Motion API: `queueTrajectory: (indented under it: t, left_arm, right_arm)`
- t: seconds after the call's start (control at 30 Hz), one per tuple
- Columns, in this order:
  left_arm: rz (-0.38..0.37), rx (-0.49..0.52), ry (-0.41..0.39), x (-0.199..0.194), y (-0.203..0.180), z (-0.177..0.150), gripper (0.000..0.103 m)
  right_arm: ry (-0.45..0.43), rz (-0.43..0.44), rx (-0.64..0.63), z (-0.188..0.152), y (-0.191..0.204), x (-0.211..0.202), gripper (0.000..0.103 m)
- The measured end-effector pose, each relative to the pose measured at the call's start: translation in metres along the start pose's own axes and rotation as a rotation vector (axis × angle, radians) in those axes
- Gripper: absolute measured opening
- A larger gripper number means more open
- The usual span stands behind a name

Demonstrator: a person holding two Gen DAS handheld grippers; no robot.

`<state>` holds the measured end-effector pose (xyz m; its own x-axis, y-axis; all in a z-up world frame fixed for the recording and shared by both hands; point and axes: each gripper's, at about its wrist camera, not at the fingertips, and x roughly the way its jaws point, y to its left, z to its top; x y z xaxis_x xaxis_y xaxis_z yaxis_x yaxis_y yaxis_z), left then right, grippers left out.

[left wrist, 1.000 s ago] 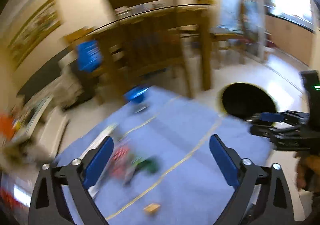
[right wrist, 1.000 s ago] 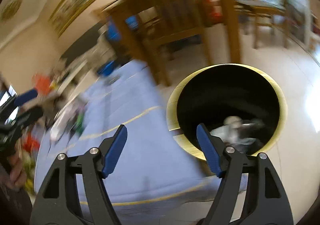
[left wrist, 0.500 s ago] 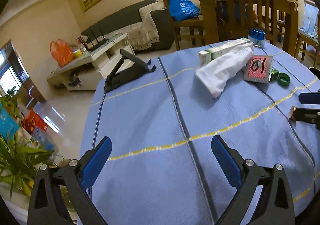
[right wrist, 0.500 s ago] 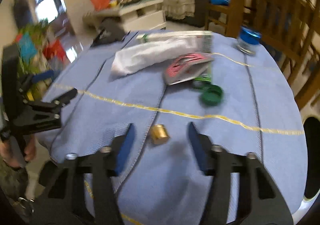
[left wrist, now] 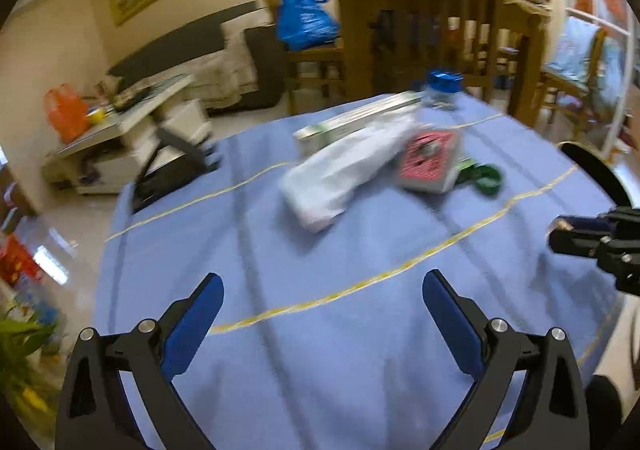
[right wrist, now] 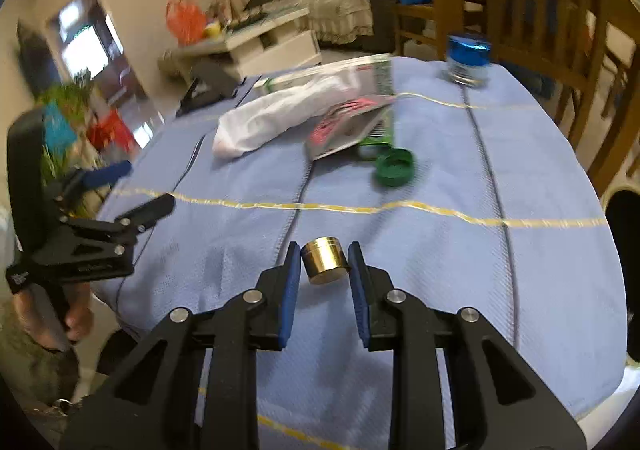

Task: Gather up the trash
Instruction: 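Grasp the small gold cap with the right tool while the left tool grasps the white plastic bag, then carry the gold cap over the bin and open the right tool while the left tool holds the bag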

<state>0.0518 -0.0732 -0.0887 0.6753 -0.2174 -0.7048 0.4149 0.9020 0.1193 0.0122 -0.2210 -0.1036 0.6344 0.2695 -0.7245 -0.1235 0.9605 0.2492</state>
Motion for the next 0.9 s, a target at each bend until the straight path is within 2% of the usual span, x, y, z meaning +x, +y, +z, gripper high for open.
queueTrajectory:
  t: [0.13,0.27,0.37,0.4,0.47,0.53,0.6,0.67,0.73,0.9]
  left_arm:
    - [-0.037,-0.003,-0.009,0.017,-0.003,0.026,0.096]
    - [-0.070,-0.096,0.046,0.056,0.026,0.057,0.096]
    - [-0.031,-0.050,0.093,0.088,0.024,0.073,0.095]
    - [-0.027,-0.040,0.101,0.093,0.022,0.075,0.092]
    - [-0.055,-0.039,0.142,0.110,0.018,0.077,0.072]
    - [-0.117,-0.016,0.193,0.119,0.014,0.072,0.015]
    - [-0.074,0.027,0.174,0.115,0.009,0.065,0.004]
    - [-0.062,0.037,0.155,0.102,0.008,0.053,0.004]
    - [-0.098,0.005,0.124,0.082,0.015,0.039,0.004]
    - [-0.095,-0.079,0.093,0.036,0.037,0.003,0.004]
  right_arm:
    - [-0.019,0.010,0.059,-0.008,-0.026,-0.013,0.024]
    - [-0.030,0.013,0.087,-0.014,-0.037,-0.018,0.024]
    - [-0.036,0.018,0.091,-0.013,-0.037,-0.017,0.024]
    - [-0.037,0.020,0.092,-0.013,-0.037,-0.016,0.024]
    - [-0.034,0.024,0.091,-0.015,-0.036,-0.014,0.024]
    - [-0.030,0.025,0.091,-0.018,-0.035,-0.013,0.024]
    - [-0.029,0.026,0.094,-0.018,-0.035,-0.012,0.024]
    - [-0.035,0.028,0.098,-0.019,-0.035,-0.014,0.024]
    - [-0.041,0.029,0.100,-0.019,-0.035,-0.016,0.024]
    - [-0.059,0.035,0.110,-0.018,-0.033,-0.021,0.025]
